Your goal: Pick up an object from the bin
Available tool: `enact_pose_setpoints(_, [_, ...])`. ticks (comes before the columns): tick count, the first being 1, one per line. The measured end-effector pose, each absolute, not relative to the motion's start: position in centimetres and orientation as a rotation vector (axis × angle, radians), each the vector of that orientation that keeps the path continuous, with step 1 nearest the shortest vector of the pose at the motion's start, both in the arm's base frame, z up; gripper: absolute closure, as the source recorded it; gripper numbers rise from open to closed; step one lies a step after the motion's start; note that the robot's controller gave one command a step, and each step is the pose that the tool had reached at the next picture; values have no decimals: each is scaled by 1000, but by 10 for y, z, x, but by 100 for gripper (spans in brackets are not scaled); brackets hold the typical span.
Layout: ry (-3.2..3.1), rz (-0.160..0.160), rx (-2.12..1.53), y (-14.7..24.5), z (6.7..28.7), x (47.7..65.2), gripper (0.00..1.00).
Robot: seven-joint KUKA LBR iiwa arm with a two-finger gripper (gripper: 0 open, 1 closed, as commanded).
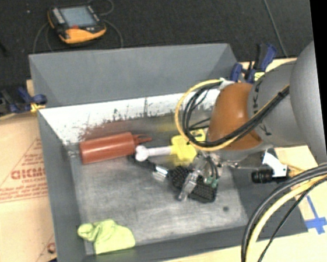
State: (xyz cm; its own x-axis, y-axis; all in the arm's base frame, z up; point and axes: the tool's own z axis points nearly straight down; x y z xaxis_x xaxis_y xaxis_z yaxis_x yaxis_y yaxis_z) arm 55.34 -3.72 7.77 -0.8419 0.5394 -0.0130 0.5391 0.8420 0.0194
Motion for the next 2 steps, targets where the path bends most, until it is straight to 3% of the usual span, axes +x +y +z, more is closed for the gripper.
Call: enact_pose_setpoints(2, [3003,14,872,-37,91,554,100])
